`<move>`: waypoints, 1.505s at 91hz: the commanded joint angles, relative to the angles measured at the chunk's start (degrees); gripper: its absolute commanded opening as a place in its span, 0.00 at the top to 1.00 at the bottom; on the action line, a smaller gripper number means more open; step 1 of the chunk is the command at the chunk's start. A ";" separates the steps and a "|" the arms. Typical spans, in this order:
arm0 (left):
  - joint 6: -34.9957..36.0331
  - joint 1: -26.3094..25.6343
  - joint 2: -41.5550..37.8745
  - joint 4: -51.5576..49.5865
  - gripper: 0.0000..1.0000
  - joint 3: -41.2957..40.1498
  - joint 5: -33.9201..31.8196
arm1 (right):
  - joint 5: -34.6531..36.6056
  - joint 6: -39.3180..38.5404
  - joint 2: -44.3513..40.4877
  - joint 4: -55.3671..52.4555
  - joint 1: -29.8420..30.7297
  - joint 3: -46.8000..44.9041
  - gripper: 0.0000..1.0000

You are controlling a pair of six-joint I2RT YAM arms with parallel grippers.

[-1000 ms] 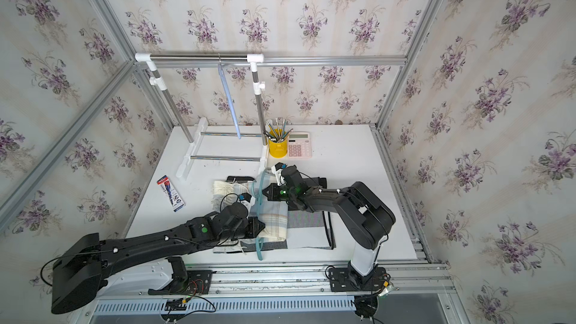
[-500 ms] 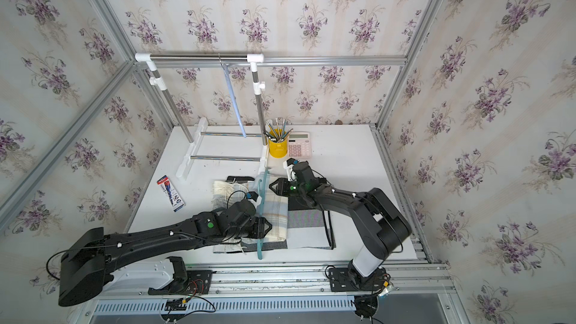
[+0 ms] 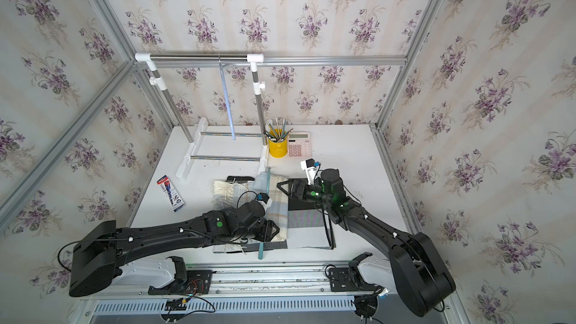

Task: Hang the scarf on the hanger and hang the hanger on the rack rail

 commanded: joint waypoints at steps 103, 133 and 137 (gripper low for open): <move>11.09 26.88 -2.24 -7.95 0.27 3.57 8.78 | 10.42 -14.07 6.26 -32.73 0.80 13.23 0.75; 15.71 29.52 15.61 -8.23 0.37 9.42 13.50 | 9.43 -14.22 6.92 -32.59 0.80 13.35 0.86; 15.61 29.65 16.67 -7.46 0.37 9.22 14.00 | 9.30 -14.22 6.91 -32.55 0.80 13.34 0.86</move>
